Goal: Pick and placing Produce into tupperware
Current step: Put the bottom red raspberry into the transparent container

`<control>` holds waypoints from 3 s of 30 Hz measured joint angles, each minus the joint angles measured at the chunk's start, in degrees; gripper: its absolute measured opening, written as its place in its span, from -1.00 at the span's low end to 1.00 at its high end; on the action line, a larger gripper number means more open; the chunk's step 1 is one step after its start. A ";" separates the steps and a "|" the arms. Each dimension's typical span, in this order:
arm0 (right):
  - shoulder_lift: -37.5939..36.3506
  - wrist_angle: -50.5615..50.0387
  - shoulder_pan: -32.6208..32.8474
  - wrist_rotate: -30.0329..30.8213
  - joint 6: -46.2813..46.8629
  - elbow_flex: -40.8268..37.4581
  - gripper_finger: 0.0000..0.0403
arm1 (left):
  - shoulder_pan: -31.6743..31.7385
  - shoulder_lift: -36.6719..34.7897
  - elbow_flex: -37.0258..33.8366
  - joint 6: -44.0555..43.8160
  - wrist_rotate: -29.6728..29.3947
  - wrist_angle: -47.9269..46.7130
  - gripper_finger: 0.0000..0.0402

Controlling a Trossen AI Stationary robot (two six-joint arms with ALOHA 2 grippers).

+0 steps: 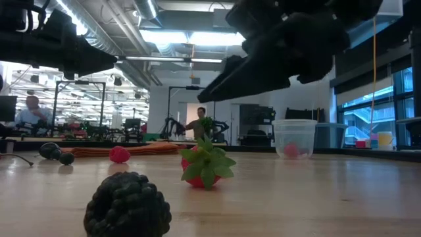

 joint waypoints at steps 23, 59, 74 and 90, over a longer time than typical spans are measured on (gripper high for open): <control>11.49 3.24 0.52 -2.32 2.97 0.13 0.27 | 0.00 0.00 -0.01 -0.09 0.00 -0.01 -0.08; -2.25 -5.65 -7.21 0.83 13.65 0.02 -0.52 | 0.02 -0.01 -0.02 -0.11 0.02 0.00 -0.08; -38.79 -42.02 -28.44 6.95 35.18 3.02 -0.53 | 0.00 -0.02 -0.01 -0.14 0.03 0.05 -0.08; -24.00 -80.25 -41.01 4.67 32.42 23.29 -0.53 | 0.02 -0.01 -0.02 -0.10 0.02 0.05 -0.08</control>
